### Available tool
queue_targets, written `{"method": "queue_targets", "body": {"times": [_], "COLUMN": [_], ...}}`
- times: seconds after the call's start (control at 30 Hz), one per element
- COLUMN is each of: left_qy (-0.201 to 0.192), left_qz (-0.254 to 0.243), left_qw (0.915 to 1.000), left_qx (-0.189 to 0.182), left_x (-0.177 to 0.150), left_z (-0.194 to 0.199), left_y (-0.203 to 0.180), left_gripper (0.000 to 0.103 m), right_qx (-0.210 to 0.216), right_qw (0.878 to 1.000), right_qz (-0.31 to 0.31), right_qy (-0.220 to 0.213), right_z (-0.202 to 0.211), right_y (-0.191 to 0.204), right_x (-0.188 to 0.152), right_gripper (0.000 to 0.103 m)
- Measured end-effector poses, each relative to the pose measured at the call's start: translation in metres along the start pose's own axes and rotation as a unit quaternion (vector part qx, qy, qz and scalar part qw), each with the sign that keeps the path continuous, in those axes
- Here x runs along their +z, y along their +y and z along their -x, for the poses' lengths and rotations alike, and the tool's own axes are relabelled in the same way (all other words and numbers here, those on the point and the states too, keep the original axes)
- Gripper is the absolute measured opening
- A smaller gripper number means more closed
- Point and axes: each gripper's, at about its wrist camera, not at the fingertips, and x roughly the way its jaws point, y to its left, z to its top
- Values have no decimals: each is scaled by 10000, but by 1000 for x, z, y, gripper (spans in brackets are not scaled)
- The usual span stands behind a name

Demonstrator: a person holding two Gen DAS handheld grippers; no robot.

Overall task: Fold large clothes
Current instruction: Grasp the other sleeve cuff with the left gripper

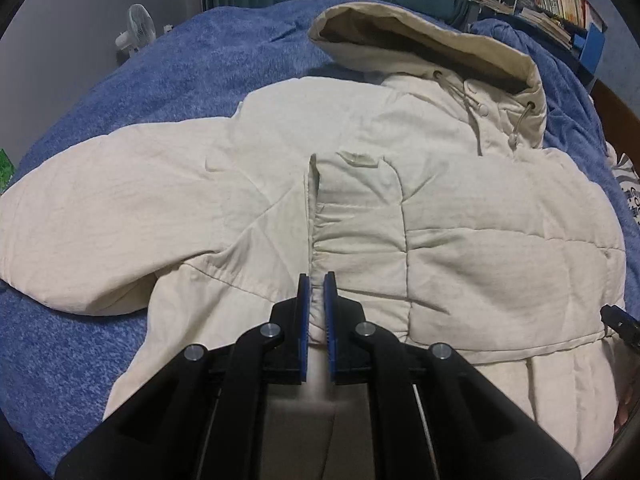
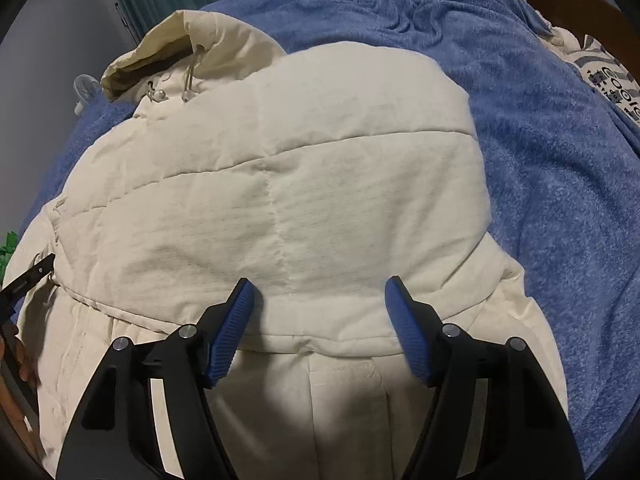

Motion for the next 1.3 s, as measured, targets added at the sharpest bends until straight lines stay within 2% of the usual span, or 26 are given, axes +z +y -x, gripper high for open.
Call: {"method": "queue_targets", "body": {"times": [0.1,0.17,0.2,0.27,0.33,0.37,0.43,0.53,0.63,0.73,0.87,0.97,1.13,1.3], "left_qy": [7,-77,-102,-177,-308,-445,-662,-798,-932,-1085,-1124,-1081,-765,-408], "left_qz": [-103,-134,-137,-147,-198,-233,-291,-242,-98,-24,130,255,689,778], "left_qw": [9999,9999,9998,9997,9991,9985,9972,9959,9945,9932,9933,9938,9938,9929], "left_qx": [87,75,47,-121,-192,-196,-210,-349,-466,-424,-229,43,422,798], "left_x": [0,0,0,1,2,2,3,6,8,11,13,12,-1,-12], "left_z": [-2,4,8,20,32,41,57,77,97,114,127,126,102,70], "left_y": [-4,-4,-5,-5,-6,-7,-7,-2,11,26,65,106,179,224], "left_gripper": [5,5,5,16,56,62,69,80,91,95,95,95,95,95], "right_qx": [-78,-117,-183,-210,-183,-186,-265,-347,-198,105,548,745,689,719], "right_qw": [9999,9999,9997,9993,9983,9978,9957,9918,9873,9824,9792,9808,9846,9876], "right_qz": [94,117,77,-39,-152,-150,-49,181,302,339,342,452,787,787], "right_qy": [-9,-48,-122,-296,-536,-623,-884,-1215,-1548,-1833,-1923,-1747,-1399,-1155], "right_z": [-1,2,6,19,36,43,62,85,105,122,129,123,97,75], "right_y": [5,8,10,12,18,20,31,51,69,83,103,119,140,140], "right_x": [-1,-2,-2,-1,3,5,9,13,16,15,13,10,1,-1], "right_gripper": [71,84,86,93,95,96,96,97,97,97,97,97,97,97]}}
